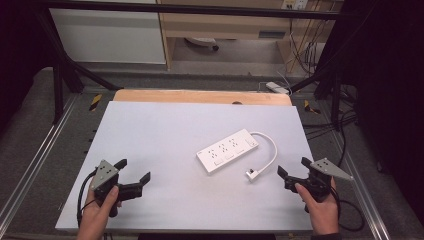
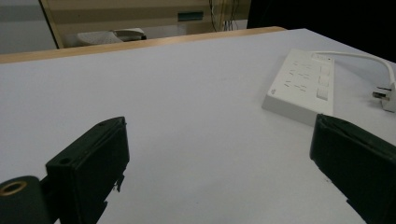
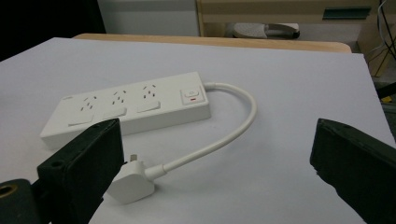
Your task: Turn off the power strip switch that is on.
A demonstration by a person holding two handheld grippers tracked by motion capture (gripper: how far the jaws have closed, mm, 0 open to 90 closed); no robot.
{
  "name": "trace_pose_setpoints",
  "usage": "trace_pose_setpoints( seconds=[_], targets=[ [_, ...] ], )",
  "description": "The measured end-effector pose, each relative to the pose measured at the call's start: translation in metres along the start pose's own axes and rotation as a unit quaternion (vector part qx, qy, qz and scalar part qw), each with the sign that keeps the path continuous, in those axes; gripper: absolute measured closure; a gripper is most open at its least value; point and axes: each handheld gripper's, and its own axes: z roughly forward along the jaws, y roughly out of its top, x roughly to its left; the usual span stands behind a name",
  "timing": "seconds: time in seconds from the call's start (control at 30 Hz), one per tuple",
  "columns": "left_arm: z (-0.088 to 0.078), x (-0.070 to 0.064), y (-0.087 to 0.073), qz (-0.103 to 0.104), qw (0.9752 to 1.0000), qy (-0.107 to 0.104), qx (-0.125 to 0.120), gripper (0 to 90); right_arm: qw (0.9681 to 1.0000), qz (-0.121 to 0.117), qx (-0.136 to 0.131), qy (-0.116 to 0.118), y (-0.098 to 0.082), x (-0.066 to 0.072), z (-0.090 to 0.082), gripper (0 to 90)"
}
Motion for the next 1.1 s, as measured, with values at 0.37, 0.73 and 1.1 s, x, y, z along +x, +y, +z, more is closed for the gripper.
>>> trace_pose_setpoints(
  seconds=[0.37,0.73,1.1],
  targets=[
    [0.001,-0.002,0.000,0.004,1.0000,-0.003,0.003,4.5,0.9998,-0.010,0.008,0.018,0.008,0.013,0.001,4.0],
    [0.001,-0.002,-0.001,0.000,1.0000,-0.005,0.004,4.5,0.9991,-0.022,0.015,0.034,0.022,0.026,0.010,4.2],
    [0.002,-0.002,-0.001,0.000,1.0000,-0.008,0.005,4.5,0.9986,-0.025,0.009,0.045,0.032,0.035,0.019,5.9]
  ],
)
